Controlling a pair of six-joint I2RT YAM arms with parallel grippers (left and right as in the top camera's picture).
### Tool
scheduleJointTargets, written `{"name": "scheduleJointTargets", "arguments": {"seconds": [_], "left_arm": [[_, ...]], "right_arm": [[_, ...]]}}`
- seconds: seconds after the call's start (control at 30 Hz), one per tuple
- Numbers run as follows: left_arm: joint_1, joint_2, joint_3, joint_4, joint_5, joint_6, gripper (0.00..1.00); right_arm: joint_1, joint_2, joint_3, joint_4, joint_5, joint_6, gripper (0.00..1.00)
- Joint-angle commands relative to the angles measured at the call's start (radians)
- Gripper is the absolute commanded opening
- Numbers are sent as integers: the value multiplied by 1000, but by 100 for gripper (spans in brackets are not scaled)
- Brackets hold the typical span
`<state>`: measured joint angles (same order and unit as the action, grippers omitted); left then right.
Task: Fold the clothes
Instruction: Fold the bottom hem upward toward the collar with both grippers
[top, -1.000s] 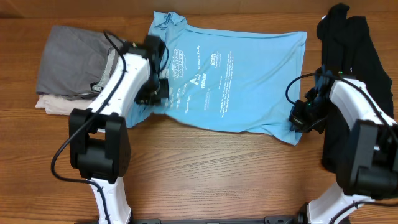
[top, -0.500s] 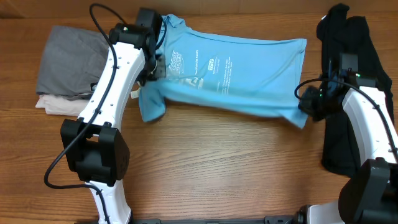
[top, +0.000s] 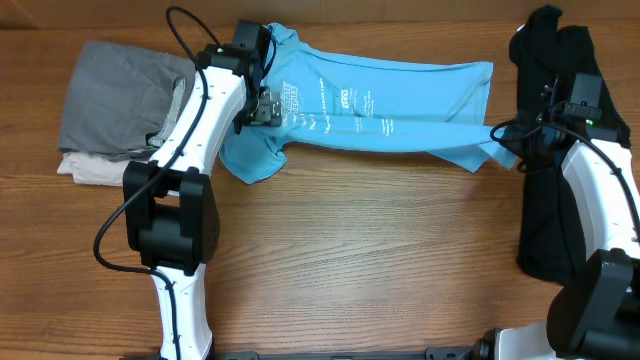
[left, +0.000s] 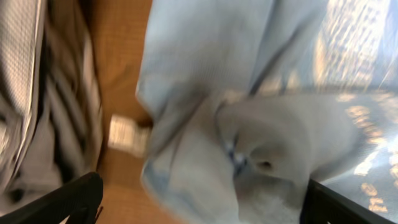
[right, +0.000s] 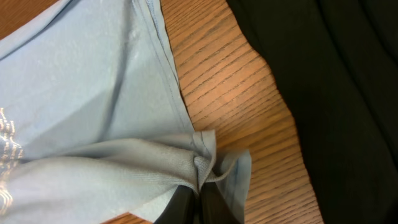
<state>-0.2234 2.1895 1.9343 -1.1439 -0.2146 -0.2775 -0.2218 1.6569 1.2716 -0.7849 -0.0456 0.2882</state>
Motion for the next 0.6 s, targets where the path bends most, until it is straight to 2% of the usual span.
{"name": "scheduleJointTargets", "arguments": {"seconds": [0.0, 0.1, 0.37, 0.57], "left_arm": [[-32, -74, 40, -77, -17, 19, 99], [-80, -84, 38, -131, -33, 20, 97], [-190, -84, -52, -148, -72, 2, 95], [-205, -84, -181, -95, -102, -4, 78]], "right_arm": [[-5, 6, 19, 10, -3, 5, 4], [-5, 6, 19, 10, -16, 5, 4], [-8, 6, 19, -5, -15, 0, 4], [-8, 6, 19, -5, -16, 0, 4]]}}
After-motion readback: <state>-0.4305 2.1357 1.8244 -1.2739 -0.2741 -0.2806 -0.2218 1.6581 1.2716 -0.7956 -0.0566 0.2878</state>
